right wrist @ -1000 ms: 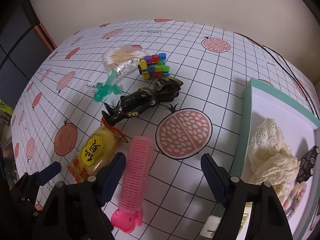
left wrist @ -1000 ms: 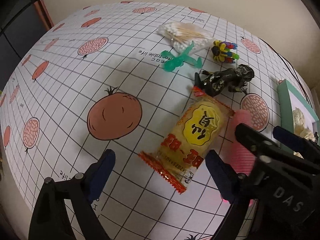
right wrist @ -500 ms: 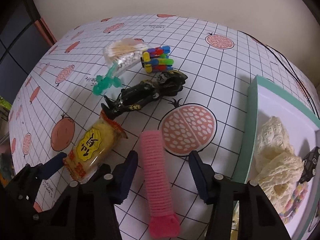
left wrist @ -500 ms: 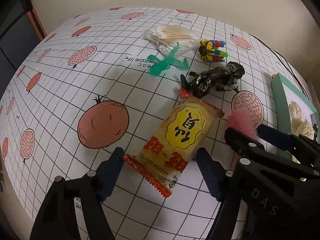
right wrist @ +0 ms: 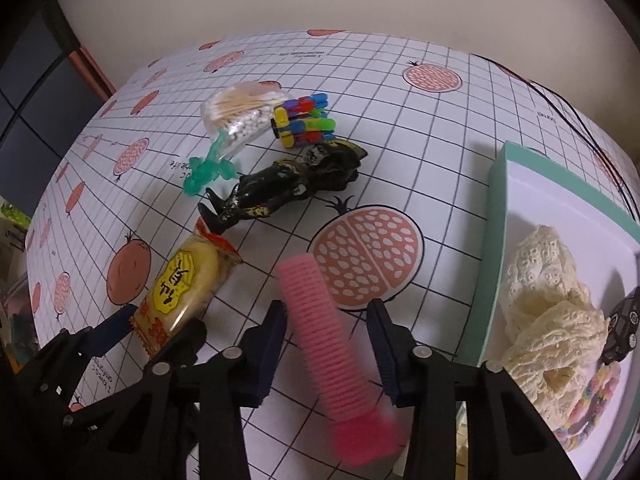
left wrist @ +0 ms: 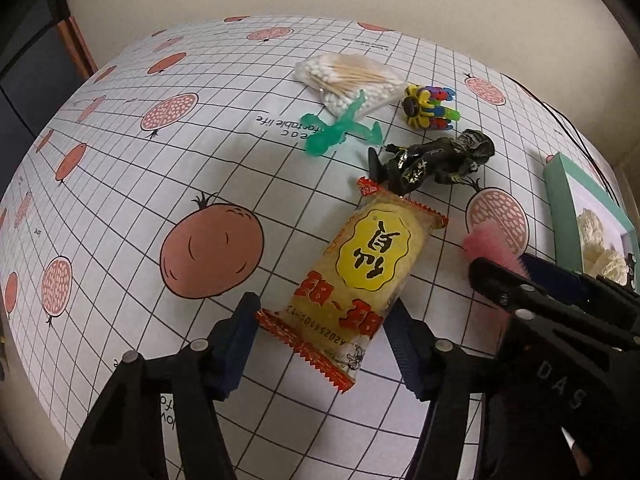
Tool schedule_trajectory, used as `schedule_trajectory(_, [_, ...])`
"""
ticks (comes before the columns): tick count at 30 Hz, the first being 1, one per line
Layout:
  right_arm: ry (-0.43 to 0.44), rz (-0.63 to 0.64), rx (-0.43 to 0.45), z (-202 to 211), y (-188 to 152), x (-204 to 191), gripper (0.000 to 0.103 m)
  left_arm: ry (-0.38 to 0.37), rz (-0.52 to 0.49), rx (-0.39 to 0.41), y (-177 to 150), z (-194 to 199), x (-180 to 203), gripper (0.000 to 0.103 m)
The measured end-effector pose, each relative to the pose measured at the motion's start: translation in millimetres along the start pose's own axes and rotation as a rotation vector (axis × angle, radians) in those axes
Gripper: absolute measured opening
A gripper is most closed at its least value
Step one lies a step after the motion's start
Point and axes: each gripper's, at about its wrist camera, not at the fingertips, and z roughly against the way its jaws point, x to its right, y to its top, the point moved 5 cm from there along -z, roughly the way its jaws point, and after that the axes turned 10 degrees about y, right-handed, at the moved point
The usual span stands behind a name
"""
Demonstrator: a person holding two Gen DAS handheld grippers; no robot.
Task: Organize objects
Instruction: 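Grasp the yellow snack packet with the left tool while the right tool grasps the pink hair roller, then carry the snack packet and pink roller over the white tray with both tools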
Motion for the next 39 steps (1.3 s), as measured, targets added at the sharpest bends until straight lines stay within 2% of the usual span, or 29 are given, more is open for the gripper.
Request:
schedule_trajectory(2, [0.0, -0.019, -0.01, 1.9, -0.9, 3.2, 0.035, 0.004, 0.009, -0.002, 0.8, -0.4, -2.9, 0.059])
schedule_trajectory(7, [0.036, -0.041, -0.026, 4.8, -3.3, 8.1, 0.03, -0.005, 0.051, -0.015, 2.1, 0.0, -11.4, 0.05])
schedule_trajectory(14, [0.117, -0.082, -0.051, 8.1, -6.5, 10.9, 0.028, -0.02, 0.084, -0.032, 2.3, 0.6, -15.9, 0.048])
schedule_trajectory(16, [0.118, -0.082, -0.048, 10.2, -5.9, 11.2, 0.028, -0.014, 0.09, -0.027, 3.3, 2.1, -18.0, 0.047])
schedule_trajectory(27, [0.17, -0.07, 0.004, 39.9, 0.1, 11.8, 0.027, -0.038, 0.147, 0.067, 17.5, 34.9, -23.6, 0.044])
schedule_trajectory(35, [0.151, -0.044, 0.075, 68.6, 9.1, 14.6, 0.027, -0.043, 0.155, 0.139, 22.0, 60.4, -13.7, 0.044])
schedule_trajectory(39, [0.168, -0.051, 0.102, 81.3, 10.9, 19.8, 0.027, -0.049, 0.142, 0.165, 23.0, 70.2, -2.2, 0.044])
